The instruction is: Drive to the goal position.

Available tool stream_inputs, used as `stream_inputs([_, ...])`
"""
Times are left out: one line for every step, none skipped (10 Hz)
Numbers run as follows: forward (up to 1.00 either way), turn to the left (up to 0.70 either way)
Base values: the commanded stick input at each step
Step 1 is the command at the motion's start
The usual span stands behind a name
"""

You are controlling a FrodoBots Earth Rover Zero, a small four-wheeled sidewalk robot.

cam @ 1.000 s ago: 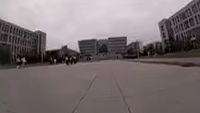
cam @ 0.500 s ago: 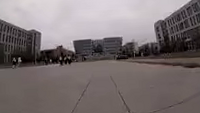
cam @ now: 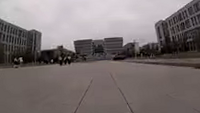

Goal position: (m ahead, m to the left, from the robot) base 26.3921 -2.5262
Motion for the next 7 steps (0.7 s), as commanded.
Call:
stream_inputs([0.11,0.0])
stream_inputs([0.0,0.0])
stream_inputs([0.0,0.0])
stream_inputs([0.0,0.0])
stream_inputs([0.0,0.0])
stream_inputs([0.0,0.0])
stream_inputs([0.0,0.0])
